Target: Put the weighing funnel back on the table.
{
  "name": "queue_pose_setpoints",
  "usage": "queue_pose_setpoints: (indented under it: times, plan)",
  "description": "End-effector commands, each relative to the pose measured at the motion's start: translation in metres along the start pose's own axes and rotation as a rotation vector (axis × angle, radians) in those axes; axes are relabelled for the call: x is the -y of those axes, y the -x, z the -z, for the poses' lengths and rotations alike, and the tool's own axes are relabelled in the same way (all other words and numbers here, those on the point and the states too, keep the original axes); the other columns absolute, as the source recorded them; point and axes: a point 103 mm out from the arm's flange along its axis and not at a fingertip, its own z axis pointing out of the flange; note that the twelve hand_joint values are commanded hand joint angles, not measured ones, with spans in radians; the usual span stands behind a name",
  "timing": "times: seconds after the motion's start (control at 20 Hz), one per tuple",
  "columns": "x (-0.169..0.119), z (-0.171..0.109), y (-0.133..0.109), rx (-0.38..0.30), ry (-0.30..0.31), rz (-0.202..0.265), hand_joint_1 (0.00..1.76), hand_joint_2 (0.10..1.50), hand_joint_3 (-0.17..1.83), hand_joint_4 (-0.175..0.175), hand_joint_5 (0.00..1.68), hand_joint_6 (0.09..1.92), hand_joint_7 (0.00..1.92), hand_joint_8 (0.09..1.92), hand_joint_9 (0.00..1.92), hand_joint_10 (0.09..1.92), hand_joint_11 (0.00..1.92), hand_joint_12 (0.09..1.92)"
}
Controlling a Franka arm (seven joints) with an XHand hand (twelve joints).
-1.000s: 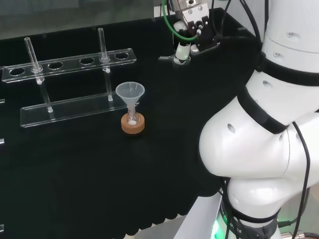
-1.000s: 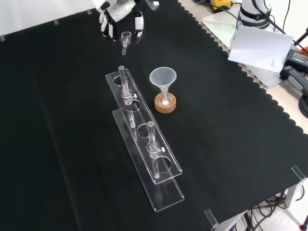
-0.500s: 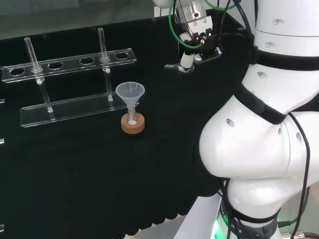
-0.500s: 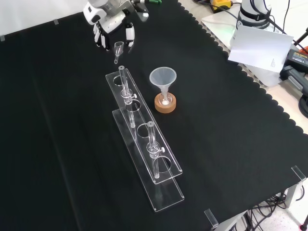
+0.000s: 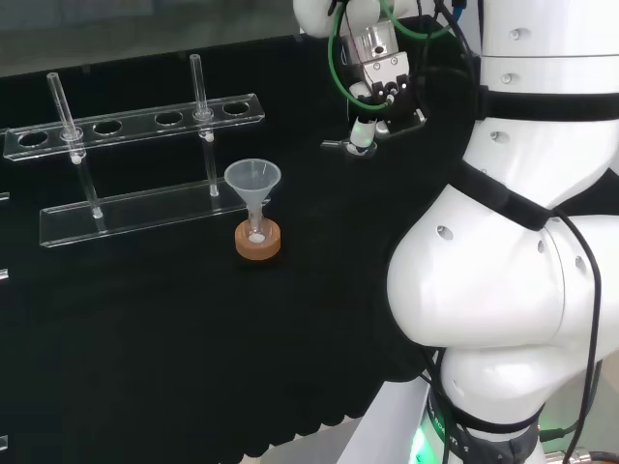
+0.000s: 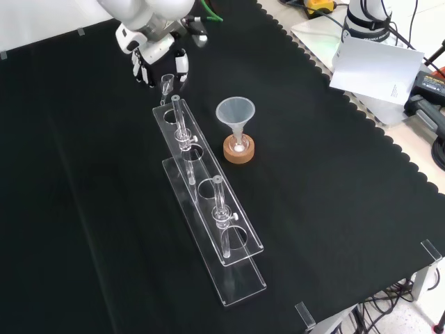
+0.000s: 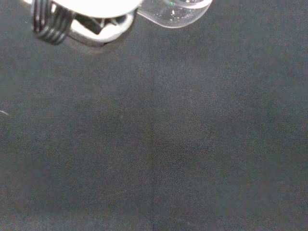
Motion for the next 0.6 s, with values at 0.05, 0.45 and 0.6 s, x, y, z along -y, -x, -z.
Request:
queue_pose_setpoints:
  times: [0.05, 0.45, 0.6]
  plan:
    - [-0.023, -0.016, -0.001, -0.001, -0.015, -0.005, 1.12, 0.70, 0.56, 0.175, 1.30, 0.58, 0.57, 0.64, 0.88, 0.39, 0.67, 1.16]
    - [-0.032, -0.029, -0.015, 0.044, 0.034, 0.000, 1.12, 0.69, 0.56, 0.175, 1.30, 0.58, 0.57, 0.65, 0.88, 0.39, 0.69, 1.14]
    - [-0.035, -0.035, -0.022, 0.079, 0.029, 0.013, 1.12, 0.69, 0.56, 0.175, 1.30, 0.58, 0.57, 0.65, 0.89, 0.39, 0.70, 1.14]
